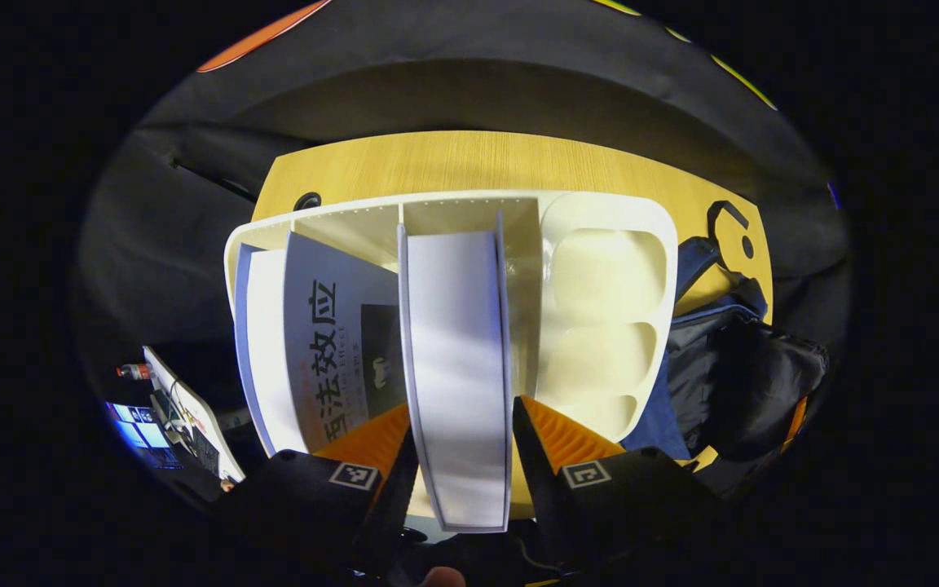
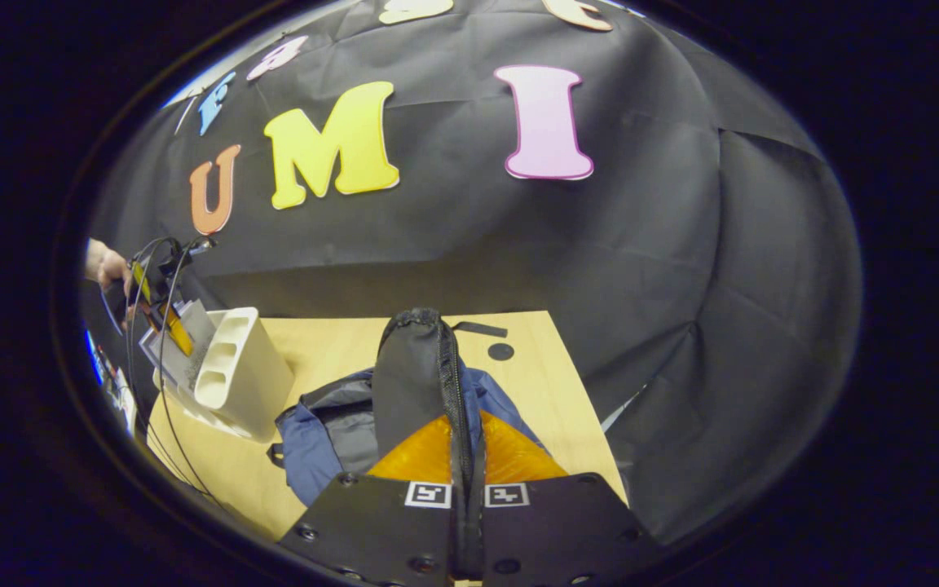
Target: Open the schoolbag, grab two books from the bookshelf and put them into the schoolbag.
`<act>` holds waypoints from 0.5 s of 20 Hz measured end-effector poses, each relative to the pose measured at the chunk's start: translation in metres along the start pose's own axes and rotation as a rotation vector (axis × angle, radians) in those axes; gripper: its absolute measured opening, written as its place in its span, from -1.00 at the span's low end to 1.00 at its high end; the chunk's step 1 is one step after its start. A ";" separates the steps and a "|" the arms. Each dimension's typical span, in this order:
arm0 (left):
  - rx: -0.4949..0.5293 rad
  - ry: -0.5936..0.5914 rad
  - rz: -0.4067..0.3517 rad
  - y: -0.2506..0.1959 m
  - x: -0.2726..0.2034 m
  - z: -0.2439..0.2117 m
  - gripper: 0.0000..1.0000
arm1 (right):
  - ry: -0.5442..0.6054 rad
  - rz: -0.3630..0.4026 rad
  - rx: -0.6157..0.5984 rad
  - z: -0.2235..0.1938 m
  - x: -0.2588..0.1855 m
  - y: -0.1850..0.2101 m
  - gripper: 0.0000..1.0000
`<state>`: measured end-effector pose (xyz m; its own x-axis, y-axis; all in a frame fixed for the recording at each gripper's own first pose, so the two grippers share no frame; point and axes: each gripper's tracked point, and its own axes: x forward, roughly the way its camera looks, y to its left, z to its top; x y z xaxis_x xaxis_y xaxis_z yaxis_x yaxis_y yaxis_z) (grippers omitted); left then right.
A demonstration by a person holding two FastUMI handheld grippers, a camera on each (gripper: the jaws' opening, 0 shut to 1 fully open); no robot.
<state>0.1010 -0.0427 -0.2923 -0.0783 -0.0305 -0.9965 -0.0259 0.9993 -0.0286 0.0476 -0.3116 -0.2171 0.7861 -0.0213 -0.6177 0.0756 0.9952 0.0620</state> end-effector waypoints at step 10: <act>0.013 -0.011 -0.035 0.005 -0.031 -0.018 -0.09 | 0.005 -0.006 -0.006 -0.001 0.002 0.003 -0.99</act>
<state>0.0854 -0.0375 -0.2602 -0.0668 -0.0651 -0.9956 -0.0159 0.9978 -0.0641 0.0486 -0.3081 -0.2193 0.7823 -0.0266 -0.6223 0.0765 0.9956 0.0537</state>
